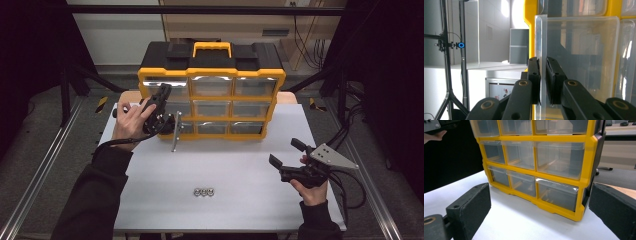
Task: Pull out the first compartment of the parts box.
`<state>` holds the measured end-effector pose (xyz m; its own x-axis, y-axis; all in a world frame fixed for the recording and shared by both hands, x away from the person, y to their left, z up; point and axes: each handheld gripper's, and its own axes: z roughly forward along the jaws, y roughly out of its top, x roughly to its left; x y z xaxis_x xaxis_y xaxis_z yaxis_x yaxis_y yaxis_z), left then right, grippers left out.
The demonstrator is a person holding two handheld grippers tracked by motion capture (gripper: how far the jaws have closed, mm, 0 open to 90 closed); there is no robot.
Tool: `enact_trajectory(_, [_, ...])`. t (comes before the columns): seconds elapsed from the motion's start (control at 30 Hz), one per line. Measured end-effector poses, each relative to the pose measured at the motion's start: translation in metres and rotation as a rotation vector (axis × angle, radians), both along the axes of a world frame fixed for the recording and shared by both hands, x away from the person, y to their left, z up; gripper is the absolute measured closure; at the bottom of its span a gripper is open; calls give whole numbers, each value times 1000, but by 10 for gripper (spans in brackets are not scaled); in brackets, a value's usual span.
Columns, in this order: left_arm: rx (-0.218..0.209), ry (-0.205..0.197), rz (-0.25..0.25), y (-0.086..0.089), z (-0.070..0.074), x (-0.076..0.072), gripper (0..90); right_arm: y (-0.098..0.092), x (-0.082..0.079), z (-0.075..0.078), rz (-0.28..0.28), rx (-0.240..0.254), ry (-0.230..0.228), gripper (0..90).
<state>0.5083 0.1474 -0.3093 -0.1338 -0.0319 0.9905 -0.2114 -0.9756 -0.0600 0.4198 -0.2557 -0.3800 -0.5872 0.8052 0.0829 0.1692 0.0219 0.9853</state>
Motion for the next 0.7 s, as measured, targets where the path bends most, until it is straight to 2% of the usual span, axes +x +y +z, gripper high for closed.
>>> enact_trajectory(0.27, [1,10,3,0,1,-6,818,0,0,1,-2,9,-1,45])
enact_trajectory(0.5, [14,3,0,0,1,-14,817,0,-1,1,-1,10,-2,45])
enact_trajectory(0.53, [2,8,-3,0,0,-15,818,0,-1,1,-1,12,-2,45])
enact_trajectory(0.57, [16,1,-4,0,1,-16,817,0,-1,1,-1,11,-4,46])
enact_trajectory(0.7, [21,1,-8,0,1,-21,817,0,-1,1,-2,10,-4,45])
